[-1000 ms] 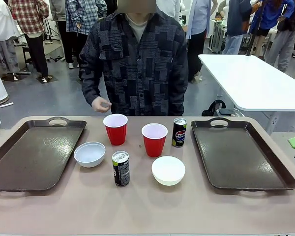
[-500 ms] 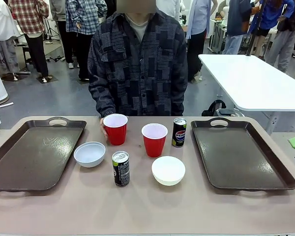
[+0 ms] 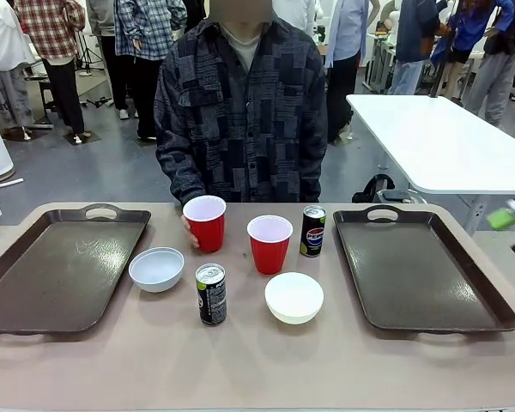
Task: Prepare tableware on both trays.
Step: Pick up a Picnic Bowl from the table and place it on a Handle tray.
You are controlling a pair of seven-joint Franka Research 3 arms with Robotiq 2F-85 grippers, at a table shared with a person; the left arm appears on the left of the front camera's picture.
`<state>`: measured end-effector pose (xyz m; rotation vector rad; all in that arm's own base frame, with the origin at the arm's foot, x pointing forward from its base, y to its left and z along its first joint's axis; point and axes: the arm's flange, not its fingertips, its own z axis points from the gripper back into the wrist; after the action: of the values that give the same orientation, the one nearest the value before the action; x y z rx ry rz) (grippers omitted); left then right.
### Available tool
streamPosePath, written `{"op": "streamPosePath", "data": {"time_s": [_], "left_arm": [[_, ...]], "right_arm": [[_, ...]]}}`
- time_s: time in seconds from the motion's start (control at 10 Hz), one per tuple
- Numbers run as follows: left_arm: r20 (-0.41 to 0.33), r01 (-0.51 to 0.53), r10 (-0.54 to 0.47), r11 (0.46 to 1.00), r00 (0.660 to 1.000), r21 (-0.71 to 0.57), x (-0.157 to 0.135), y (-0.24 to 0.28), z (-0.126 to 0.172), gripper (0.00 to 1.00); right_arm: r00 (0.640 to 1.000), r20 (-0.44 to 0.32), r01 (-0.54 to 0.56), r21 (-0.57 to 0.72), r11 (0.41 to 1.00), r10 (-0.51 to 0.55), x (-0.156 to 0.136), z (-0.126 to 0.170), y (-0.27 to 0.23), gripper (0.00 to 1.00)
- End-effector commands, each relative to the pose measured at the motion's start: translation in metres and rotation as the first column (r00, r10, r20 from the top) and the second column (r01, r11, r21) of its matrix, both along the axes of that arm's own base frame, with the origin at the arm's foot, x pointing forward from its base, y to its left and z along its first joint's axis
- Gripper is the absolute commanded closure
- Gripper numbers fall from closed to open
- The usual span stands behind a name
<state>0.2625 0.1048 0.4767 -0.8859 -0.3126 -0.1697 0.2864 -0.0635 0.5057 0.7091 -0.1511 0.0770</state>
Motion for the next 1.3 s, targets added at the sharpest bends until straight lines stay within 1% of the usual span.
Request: {"op": "streamPosePath", "data": {"time_s": [0.0,0.1,0.2,0.3,0.5,0.6,0.7,0.8,0.9,1.1,1.2], "left_arm": [[0.005,0.002,-0.002,1.000,1.000,-0.016,-0.001,0.002,0.000,0.00],[0.005,0.002,-0.002,1.000,1.000,-0.016,-0.001,0.002,0.000,0.00],[0.005,0.002,-0.002,1.000,1.000,-0.016,-0.001,0.002,0.000,0.00],[0.005,0.002,-0.002,1.000,1.000,-0.016,-0.001,0.002,0.000,0.00],[0.005,0.002,-0.002,1.000,1.000,-0.016,-0.001,0.002,0.000,0.00],[0.005,0.002,-0.002,1.000,1.000,-0.016,-0.001,0.002,0.000,0.00],[0.005,0.002,-0.002,1.000,1.000,-0.016,-0.001,0.002,0.000,0.00],[0.005,0.002,-0.002,1.000,1.000,-0.016,-0.001,0.002,0.000,0.00],[0.005,0.002,-0.002,1.000,1.000,-0.016,-0.001,0.002,0.000,0.00],[0.005,0.002,-0.002,1.000,1.000,-0.016,-0.001,0.002,0.000,0.00],[0.005,0.002,-0.002,1.000,1.000,-0.016,-0.001,0.002,0.000,0.00]], "right_arm": [[0.989,-0.145,0.007,-0.215,0.976,-0.039,0.057,0.012,0.041,0.00],[0.980,-0.188,0.002,-0.281,0.960,-0.057,0.078,0.007,0.066,0.00],[0.977,-0.205,-0.014,-0.348,0.937,-0.062,0.091,-0.006,0.096,0.00],[0.974,-0.223,-0.060,-0.383,0.922,-0.029,0.102,-0.022,0.129,0.00],[0.972,-0.236,-0.112,-0.461,0.880,0.000,0.102,-0.053,0.173,0.00],[0.971,-0.239,-0.126,-0.476,0.870,0.010,0.100,-0.065,0.187,0.00],[0.970,-0.240,-0.147,-0.469,0.871,0.034,0.094,-0.070,0.198,0.00],[0.943,-0.264,-0.279,-0.306,0.910,0.200,0.078,-0.055,0.195,0.00],[0.965,-0.256,-0.161,-0.446,0.881,0.046,0.096,-0.070,0.197,0.00],[0.965,-0.256,-0.161,-0.446,0.881,0.046,0.096,-0.070,0.197,0.00],[0.961,-0.258,-0.198,-0.413,0.889,0.095,0.091,-0.067,0.201,0.00]]}}
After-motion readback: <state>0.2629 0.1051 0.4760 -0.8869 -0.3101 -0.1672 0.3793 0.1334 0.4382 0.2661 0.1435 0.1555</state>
